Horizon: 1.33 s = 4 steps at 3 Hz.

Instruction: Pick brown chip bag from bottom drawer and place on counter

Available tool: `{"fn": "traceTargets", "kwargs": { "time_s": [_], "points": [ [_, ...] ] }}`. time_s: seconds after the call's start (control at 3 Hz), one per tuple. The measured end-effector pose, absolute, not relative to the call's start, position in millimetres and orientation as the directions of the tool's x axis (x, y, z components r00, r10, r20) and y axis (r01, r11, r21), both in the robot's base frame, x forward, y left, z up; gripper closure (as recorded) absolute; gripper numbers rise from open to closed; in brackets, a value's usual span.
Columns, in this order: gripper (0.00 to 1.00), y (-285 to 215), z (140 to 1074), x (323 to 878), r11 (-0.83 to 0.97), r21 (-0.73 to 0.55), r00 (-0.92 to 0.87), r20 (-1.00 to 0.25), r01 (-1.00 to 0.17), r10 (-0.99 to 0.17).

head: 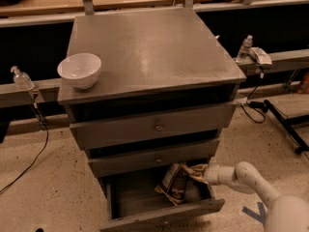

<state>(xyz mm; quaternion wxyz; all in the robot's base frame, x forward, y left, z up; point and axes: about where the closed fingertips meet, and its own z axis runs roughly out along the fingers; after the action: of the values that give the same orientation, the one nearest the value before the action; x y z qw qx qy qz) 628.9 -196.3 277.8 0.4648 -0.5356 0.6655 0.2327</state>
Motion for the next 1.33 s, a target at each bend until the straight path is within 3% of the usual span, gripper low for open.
{"fn": "traceTargets", "kwargs": {
  "time_s": [0.33,1.33],
  "points": [
    [1.0,-196.3,296.9,600.1,0.35,-0.182,0.015,-0.903,-0.919,-0.43],
    [1.0,-200.2,299.0,578.2,0.4,-0.167,-0.006,-0.918,-0.901,-0.397]
  ]
}}
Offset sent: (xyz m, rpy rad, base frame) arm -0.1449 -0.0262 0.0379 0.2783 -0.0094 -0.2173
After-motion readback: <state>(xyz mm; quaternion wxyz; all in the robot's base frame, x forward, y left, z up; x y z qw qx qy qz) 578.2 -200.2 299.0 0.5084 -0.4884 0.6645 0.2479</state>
